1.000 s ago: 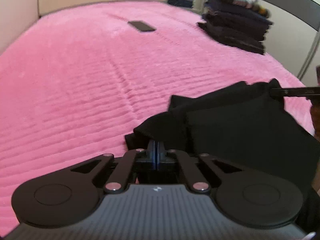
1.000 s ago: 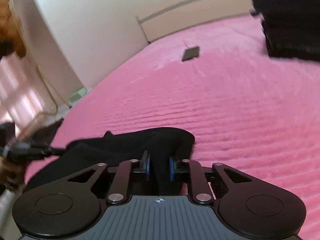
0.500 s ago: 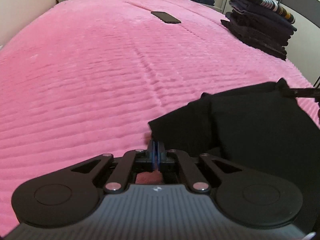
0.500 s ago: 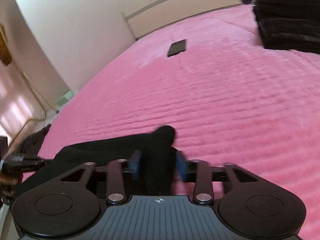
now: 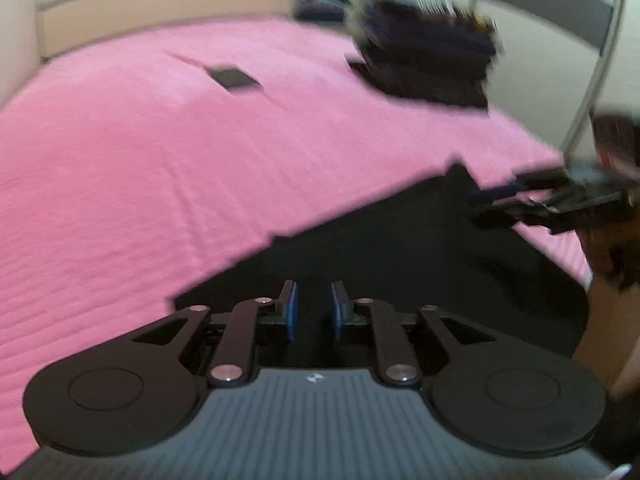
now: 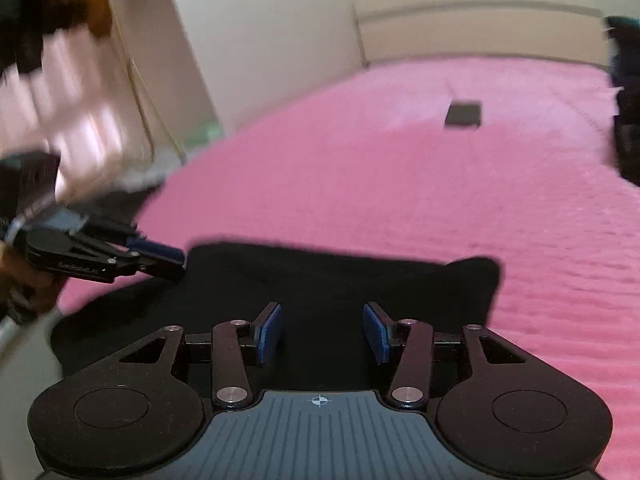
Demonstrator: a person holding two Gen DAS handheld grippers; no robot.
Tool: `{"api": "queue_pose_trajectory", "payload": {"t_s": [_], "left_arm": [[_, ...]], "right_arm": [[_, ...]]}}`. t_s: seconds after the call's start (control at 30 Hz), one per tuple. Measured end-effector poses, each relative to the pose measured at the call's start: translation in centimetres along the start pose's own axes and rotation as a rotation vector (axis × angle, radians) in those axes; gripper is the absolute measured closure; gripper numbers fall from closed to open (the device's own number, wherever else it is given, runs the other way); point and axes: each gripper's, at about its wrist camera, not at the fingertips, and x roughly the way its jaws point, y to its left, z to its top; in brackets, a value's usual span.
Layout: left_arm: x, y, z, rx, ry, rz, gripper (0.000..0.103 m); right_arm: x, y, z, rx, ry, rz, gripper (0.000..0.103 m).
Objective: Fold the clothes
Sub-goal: 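Grasp the jacket edge with the left gripper and tuck it flat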
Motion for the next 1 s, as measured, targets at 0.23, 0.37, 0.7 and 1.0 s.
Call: {"api": "queue_pose_trajectory", "payload": {"t_s": [0.23,0.37,0.7,1.0], "left_arm": [[5.3,1.6,0.4,-0.025,0.058,0.024,0.098],[4.9,2.0,0.6,-0.052,0.057,0.01,0.098],[-5.6,0.0,-1.3,-0.058,-0.064,0.11,0.092],[-8.1,-1.4,-10.2,-0.234,-0.092,0.122,0.089]], "right_arm": [[4.6,-5.2,1.4,0.102,0.046,-0.014,0.055],[3.5,-5.5,1.2,0.107,0.04,-0.017,0.055],[-6.8,3.1,-3.3,0.086,-0.106,-0.013,0.054],[-6.4,5.4,-10.6,0.191,-0.07,0.007,0.055]]}}
